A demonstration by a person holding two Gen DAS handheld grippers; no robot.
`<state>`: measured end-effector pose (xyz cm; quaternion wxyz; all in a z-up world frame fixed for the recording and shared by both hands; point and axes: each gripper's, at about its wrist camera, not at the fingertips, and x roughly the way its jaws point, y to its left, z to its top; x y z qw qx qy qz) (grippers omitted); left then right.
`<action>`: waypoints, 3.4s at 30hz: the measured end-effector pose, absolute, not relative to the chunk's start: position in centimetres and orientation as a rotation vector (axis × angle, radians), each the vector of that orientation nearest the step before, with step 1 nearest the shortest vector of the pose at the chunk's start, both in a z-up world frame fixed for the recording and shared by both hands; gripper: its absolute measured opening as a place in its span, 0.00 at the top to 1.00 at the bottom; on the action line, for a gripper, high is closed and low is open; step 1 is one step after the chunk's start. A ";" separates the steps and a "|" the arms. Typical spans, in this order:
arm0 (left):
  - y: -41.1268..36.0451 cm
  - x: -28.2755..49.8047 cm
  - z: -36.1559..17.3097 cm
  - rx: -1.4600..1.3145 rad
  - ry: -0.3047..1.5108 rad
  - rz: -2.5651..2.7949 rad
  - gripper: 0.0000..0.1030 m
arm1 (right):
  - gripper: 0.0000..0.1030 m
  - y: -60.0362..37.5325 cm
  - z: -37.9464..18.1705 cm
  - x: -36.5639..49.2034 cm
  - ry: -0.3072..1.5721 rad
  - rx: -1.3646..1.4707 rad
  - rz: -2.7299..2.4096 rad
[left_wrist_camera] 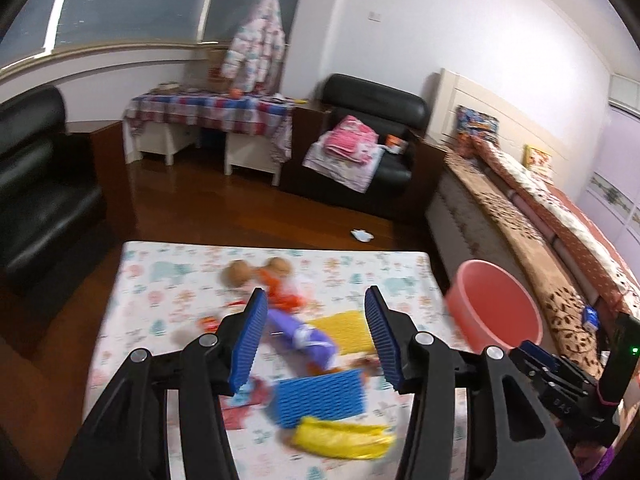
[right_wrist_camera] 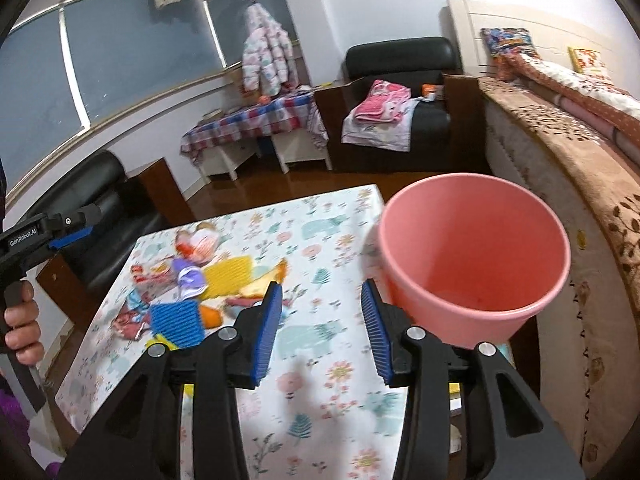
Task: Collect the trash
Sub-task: 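Move both tools back over the table, then grasp the crumpled pink wrapper with the left tool while the right tool grasps the blue mesh sleeve, then carry wrapper and blue sleeve over the pink bucket and open both tools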
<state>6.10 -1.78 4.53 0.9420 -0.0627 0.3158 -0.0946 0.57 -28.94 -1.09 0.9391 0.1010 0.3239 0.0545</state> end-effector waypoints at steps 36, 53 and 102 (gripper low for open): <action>5.2 6.3 -8.0 -0.156 0.920 -0.107 0.52 | 0.59 -21.0 -3.8 2.7 0.791 0.140 0.341; 7.4 4.8 -7.7 -0.212 0.903 -0.168 0.74 | 0.59 -17.3 -6.6 7.0 0.915 0.201 0.463; -0.9 3.8 0.0 -0.168 0.765 -0.305 0.74 | 0.93 -26.8 -1.0 2.5 0.697 0.303 0.246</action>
